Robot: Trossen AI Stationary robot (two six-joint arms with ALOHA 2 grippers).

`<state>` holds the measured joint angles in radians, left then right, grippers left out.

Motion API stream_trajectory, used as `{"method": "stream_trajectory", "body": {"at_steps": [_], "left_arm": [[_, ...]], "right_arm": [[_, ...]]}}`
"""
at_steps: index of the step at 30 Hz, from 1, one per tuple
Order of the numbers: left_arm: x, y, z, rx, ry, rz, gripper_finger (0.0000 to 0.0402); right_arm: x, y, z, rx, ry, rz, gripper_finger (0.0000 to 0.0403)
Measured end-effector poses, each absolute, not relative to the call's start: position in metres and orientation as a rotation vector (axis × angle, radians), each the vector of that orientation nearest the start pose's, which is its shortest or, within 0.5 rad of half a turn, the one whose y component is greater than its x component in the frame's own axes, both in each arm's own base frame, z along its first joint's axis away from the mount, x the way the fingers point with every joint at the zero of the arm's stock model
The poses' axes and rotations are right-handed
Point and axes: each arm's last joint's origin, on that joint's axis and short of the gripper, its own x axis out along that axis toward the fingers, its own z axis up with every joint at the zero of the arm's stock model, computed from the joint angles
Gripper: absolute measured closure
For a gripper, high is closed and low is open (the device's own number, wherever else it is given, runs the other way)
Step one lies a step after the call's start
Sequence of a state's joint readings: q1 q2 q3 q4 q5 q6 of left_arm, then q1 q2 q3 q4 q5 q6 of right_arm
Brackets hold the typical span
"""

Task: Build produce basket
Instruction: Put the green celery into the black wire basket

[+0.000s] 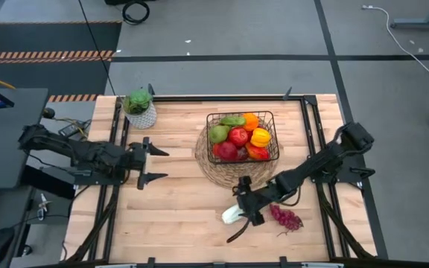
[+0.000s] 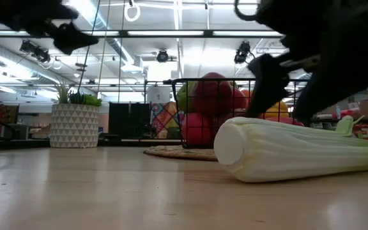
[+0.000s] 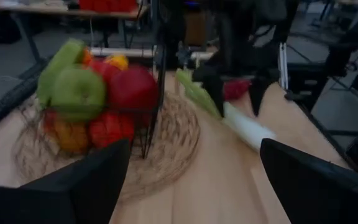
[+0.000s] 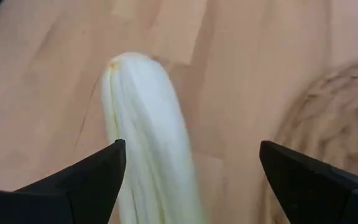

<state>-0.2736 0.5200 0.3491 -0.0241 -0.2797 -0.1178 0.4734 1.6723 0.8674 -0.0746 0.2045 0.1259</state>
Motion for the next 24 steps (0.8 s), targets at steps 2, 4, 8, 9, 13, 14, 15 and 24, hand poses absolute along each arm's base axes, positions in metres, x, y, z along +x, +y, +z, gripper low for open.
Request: {"method": "stream_trajectory", "body": {"at_steps": [2,4,8,9,13,14,15,24], "left_arm": [[0.127,-0.029,0.228,-0.061,0.187,0.021,0.0033],[0.122,-0.029,0.227,-0.072,0.141,0.033,0.0033],[0.114,-0.029,0.215,-0.086,0.093,0.023,0.0033],[0.112,-0.029,0.209,-0.085,0.099,0.020,0.0033],[0.107,-0.027,0.195,-0.104,0.047,0.016,0.0033],[0.107,-0.027,0.193,-0.112,0.035,0.016,0.0033],[0.106,-0.027,0.191,-0.119,0.018,0.018,0.0033],[0.101,-0.025,0.166,-0.142,0.018,0.027,0.0033]], "right_arm": [[0.293,0.148,0.151,-0.191,0.835,0.234,0.0030],[0.298,0.153,0.147,-0.199,0.824,0.253,0.0030],[0.306,0.160,0.138,-0.196,0.772,0.272,0.0030],[0.308,0.161,0.137,-0.194,0.764,0.271,0.0030],[0.310,0.160,0.125,-0.201,0.780,0.260,0.0030],[0.311,0.160,0.123,-0.202,0.785,0.258,0.0030],[0.311,0.160,0.122,-0.199,0.783,0.258,0.0030],[0.315,0.155,0.121,-0.169,0.782,0.262,0.0123]]}}
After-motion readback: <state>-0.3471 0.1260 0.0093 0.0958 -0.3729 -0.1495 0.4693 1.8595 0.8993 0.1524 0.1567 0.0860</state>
